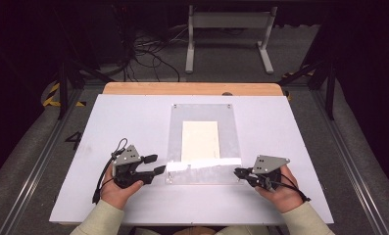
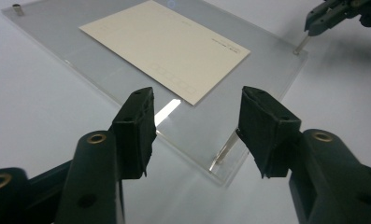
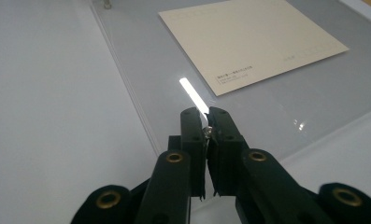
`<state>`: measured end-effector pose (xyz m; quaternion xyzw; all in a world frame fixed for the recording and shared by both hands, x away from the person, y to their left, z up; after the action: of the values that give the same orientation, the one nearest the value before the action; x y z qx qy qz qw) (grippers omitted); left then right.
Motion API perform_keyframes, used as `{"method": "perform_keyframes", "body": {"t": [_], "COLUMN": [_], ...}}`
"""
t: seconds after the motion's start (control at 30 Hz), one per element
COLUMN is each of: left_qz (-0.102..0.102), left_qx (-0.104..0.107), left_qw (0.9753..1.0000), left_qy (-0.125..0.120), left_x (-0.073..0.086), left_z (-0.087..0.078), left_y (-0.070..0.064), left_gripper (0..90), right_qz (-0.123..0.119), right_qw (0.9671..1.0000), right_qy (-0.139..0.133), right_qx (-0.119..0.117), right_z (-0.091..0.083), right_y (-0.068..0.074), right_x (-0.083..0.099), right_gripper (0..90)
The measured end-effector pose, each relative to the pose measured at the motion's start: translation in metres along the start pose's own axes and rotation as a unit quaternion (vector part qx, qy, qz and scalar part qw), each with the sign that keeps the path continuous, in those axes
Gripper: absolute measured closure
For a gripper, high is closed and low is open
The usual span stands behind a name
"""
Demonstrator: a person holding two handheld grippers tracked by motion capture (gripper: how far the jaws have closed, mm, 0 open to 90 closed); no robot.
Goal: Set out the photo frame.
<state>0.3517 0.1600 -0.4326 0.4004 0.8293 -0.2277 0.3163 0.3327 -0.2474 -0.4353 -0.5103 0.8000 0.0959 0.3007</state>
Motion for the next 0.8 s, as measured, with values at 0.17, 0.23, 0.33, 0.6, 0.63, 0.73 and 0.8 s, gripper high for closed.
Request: {"method": "perform_keyframes", "body": {"t": [0.17, 0.23, 0.33, 0.6, 0.63, 0.73, 0.8], "left_qz": [-0.019, -0.024, -0.05, -0.088, -0.086, -0.088, -0.081], "left_qx": [-0.007, -0.007, -0.009, 0.019, 0.02, 0.022, 0.026], "left_qw": [0.9998, 0.9996, 0.9986, 0.996, 0.9961, 0.9959, 0.9963], "left_qy": [-0.008, -0.009, -0.013, -0.007, -0.005, 0.001, 0.007], "left_x": [-0.001, -0.002, -0.01, -0.027, -0.029, -0.034, -0.039], "left_z": [0.002, 0.002, 0.005, 0.027, 0.03, 0.037, 0.045], "left_y": [0.009, 0.011, 0.019, 0.045, 0.046, 0.047, 0.049], "left_gripper": [51.7, 48.1, 40.3, 36.5, 33.4, 29.9, 25.0], "right_qz": [-0.04, -0.048, -0.071, -0.101, -0.107, -0.116, -0.131], "right_qw": [0.9988, 0.9983, 0.9959, 0.9886, 0.9873, 0.9849, 0.981], "right_qy": [-0.012, -0.013, -0.017, -0.028, -0.029, -0.027, -0.026], "right_qx": [0.024, 0.03, 0.054, 0.108, 0.114, 0.125, 0.141], "right_z": [-0.001, -0.001, -0.002, -0.002, -0.002, -0.002, -0.002], "right_y": [0.008, 0.01, 0.018, 0.033, 0.035, 0.039, 0.043], "right_x": [0.005, 0.006, 0.009, 0.016, 0.017, 0.018, 0.02], "right_gripper": [84.9, 84.9, 84.9, 84.7, 84.8, 84.8, 84.8]}}
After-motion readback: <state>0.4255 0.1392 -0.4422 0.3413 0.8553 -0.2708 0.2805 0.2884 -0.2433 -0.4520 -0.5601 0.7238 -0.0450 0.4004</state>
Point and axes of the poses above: each handheld gripper's, and its own axes: z roughly forward along the jaws, x roughly out of its underside, y roughly to its left, the point moved 1 cm from there along z, roughly forward along the jaws, and after that the axes turned 15 degrees about y, right-handed, at the moved point
